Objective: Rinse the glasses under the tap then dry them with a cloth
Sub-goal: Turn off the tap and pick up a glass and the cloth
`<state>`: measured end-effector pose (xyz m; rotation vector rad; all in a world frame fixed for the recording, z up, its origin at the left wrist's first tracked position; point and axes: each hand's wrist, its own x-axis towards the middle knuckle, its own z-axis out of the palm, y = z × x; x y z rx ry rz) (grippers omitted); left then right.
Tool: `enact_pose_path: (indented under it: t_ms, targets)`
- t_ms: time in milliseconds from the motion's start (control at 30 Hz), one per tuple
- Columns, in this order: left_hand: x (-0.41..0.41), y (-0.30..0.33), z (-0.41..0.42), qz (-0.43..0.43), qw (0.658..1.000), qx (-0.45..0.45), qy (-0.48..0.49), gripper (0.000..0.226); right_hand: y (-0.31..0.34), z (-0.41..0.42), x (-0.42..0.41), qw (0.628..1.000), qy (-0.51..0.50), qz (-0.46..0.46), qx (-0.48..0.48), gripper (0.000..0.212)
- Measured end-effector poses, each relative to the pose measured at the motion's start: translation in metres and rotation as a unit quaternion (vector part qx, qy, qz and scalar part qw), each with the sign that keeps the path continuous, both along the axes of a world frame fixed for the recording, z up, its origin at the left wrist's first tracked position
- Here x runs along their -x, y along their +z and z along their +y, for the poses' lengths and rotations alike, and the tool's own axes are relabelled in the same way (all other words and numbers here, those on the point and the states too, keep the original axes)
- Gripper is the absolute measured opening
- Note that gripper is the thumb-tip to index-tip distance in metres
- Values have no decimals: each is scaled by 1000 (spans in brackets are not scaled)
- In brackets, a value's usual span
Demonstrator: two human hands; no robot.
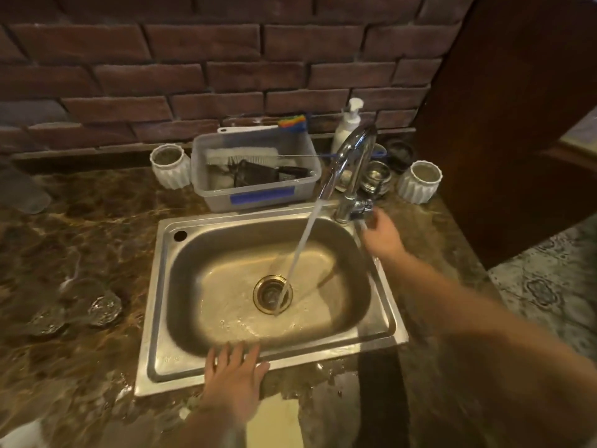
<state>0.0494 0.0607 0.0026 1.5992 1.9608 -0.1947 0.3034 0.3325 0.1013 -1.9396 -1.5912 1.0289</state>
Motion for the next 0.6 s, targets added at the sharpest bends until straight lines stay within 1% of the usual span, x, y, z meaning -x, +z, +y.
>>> enact_pose_path:
  t_ms: [33,100,167,200,233,267,300,333,367,400,467,533,567,600]
  targets:
    - [-1,-1,1,1,1000,2,3,60,5,18,-2,999,-11,46,-2,60]
    - [-2,-5,0,-12,1000,-12,0,59,10,46,-3,993,-40,111,-1,68]
    - [-3,-3,2,-37,999,6,13,58,5,72,-6,989,-64,133,3,75]
    - [-3,-1,4,-37,999,22,6,57,-3,83,-8,987,-69,142,14,78]
    - [-4,0,-1,-19,999,30,-24,57,-11,91,-10,986,-68,149,23,81]
    - [-5,1,-6,4,999,23,-47,56,-13,93,-9,985,-71,153,30,81]
    - [-4,-2,-10,17,999,11,-45,55,-12,93,-5,985,-72,155,32,80]
    - [-5,-6,-15,22,999,-14,-34,52,-6,90,-1,984,-73,159,33,80]
    - [-5,-6,-17,17,999,-21,-28,51,-4,89,2,985,-67,158,33,80]
    - [-6,-5,-17,17,999,-32,-20,53,-1,87,4,987,-60,142,34,81]
    - [-8,-1,-14,28,999,-23,-25,54,1,81,3,991,-52,117,26,85]
    - [-10,6,-12,39,999,-11,-32,54,1,56,6,992,-54,116,17,87]
    - [-10,8,-13,40,999,-2,-35,53,-3,33,13,994,-39,101,18,79]
    - [-9,7,-13,42,998,5,-42,53,-9,0,24,997,-11,67,26,68]
